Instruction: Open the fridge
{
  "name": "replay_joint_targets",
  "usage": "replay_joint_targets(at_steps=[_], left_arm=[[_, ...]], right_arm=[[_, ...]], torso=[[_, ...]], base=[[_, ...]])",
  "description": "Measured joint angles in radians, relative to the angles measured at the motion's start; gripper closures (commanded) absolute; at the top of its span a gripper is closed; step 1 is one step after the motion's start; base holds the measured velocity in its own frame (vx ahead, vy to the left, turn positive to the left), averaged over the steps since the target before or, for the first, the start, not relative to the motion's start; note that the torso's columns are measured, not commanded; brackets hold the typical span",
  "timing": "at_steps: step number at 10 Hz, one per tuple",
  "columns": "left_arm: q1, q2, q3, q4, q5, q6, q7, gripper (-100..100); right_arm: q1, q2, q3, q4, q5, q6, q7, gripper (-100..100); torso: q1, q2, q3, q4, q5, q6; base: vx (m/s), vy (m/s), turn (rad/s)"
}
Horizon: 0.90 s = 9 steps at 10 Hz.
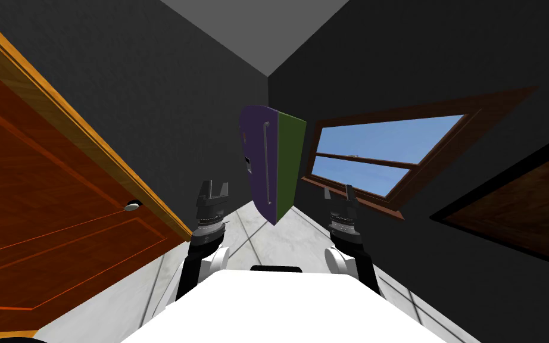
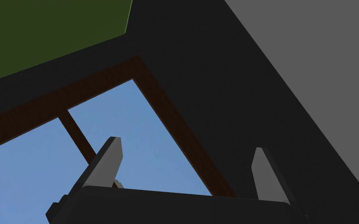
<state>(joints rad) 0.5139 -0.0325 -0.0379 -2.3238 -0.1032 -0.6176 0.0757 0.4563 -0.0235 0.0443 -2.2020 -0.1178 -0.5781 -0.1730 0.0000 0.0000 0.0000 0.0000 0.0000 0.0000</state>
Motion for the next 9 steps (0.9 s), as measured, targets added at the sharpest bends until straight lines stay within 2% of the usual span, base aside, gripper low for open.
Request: replay_joint_targets(at_steps=[2, 9], left_arm=[[0.000, 0.000, 0.000, 0.000, 0.000, 0.000, 0.000, 0], [0.000, 0.000, 0.000, 0.000, 0.000, 0.000, 0.000, 0]], right_arm=[[0.000, 0.000, 0.000, 0.000, 0.000, 0.000, 0.000, 0], [0.000, 0.000, 0.000, 0.000, 0.000, 0.000, 0.000, 0]], torso=[[0.000, 0.104, -0.209, 0.105, 0.000, 0.000], [0.000, 0.618, -1.234, 0.617, 0.000, 0.000]], base=[[0.000, 0.000, 0.000], [0.000, 0.000, 0.000]])
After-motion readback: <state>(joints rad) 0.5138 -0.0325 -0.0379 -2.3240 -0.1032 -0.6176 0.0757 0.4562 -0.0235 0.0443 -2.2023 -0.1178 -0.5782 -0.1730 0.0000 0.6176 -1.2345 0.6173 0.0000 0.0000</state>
